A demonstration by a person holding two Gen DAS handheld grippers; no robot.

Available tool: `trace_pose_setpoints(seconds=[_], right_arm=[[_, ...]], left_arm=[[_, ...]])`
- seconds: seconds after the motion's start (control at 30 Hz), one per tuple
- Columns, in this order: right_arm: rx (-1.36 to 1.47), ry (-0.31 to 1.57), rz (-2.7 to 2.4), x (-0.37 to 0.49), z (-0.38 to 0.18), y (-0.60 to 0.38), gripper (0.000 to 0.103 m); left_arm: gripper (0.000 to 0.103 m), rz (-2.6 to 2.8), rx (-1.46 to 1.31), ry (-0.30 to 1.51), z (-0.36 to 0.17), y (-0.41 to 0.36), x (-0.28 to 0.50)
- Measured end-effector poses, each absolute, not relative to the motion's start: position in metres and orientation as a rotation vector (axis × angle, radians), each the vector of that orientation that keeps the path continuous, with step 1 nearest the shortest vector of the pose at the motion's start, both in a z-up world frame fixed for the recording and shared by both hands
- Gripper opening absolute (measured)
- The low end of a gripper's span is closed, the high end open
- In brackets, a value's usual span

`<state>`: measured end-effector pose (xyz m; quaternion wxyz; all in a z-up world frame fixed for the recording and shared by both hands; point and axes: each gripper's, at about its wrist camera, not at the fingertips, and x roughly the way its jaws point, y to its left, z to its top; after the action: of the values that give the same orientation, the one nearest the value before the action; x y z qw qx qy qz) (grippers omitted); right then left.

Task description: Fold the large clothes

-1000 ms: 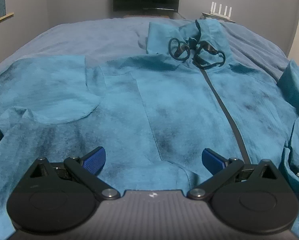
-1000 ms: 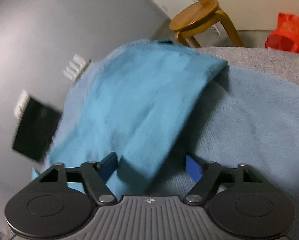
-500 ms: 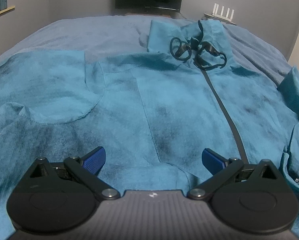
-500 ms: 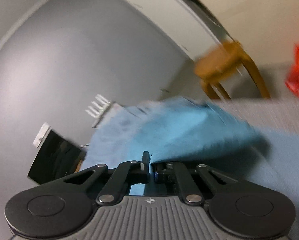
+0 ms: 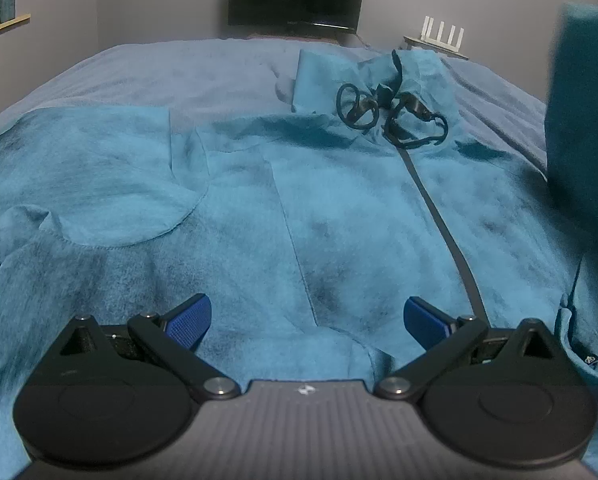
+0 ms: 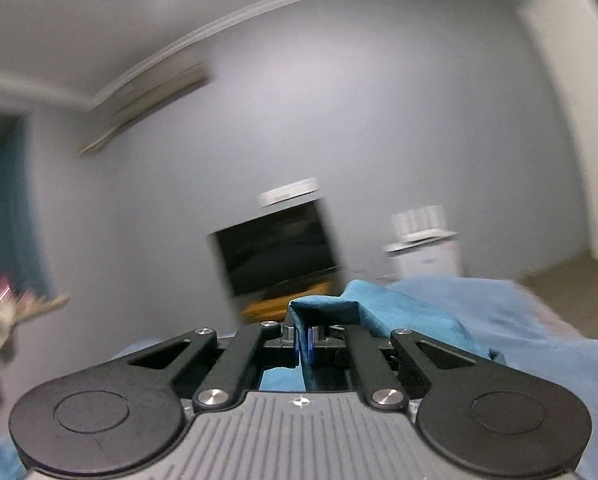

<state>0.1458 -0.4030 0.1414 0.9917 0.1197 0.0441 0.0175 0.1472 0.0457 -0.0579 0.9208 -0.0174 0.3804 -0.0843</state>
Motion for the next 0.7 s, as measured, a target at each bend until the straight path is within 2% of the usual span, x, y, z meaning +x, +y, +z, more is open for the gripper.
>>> trace_pose_setpoints(seconds=[0.13, 0.27, 0.33, 0.4, 0.5, 0.53, 0.6, 0.7], right_arm=[[0.154, 0.190, 0.189, 0.172, 0.127, -0.322, 0.004], [0.074, 0.341, 0.281, 0.193, 0.072, -0.249, 0.009], [0.061, 0.444, 0.324, 0.201, 0.040, -0.225, 0.020], [0.049, 0.539, 0.348, 0.195, 0.011, -0.212, 0.047], [0.066, 0.592, 0.349, 0.148, -0.008, -0.196, 0.058], [0.094, 0.591, 0.340, 0.140, -0.009, -0.204, 0.060], [0.165, 0.570, 0.303, 0.120, -0.012, -0.230, 0.075], [0.228, 0.527, 0.182, 0.099, -0.007, -0.268, 0.085]], left_arm=[[0.103, -0.179, -0.054, 0.773, -0.056, 0.048, 0.145], [0.103, -0.185, -0.069, 0.766, -0.056, 0.051, 0.145], [0.103, -0.186, -0.074, 0.763, -0.055, 0.052, 0.143], [0.103, -0.188, -0.078, 0.757, -0.055, 0.053, 0.142], [0.103, -0.194, -0.094, 0.732, -0.052, 0.056, 0.139], [0.103, -0.200, -0.100, 0.725, -0.050, 0.056, 0.139], [0.103, -0.218, -0.102, 0.719, -0.045, 0.052, 0.138], [0.103, -0.291, -0.034, 0.720, -0.033, 0.031, 0.139]])
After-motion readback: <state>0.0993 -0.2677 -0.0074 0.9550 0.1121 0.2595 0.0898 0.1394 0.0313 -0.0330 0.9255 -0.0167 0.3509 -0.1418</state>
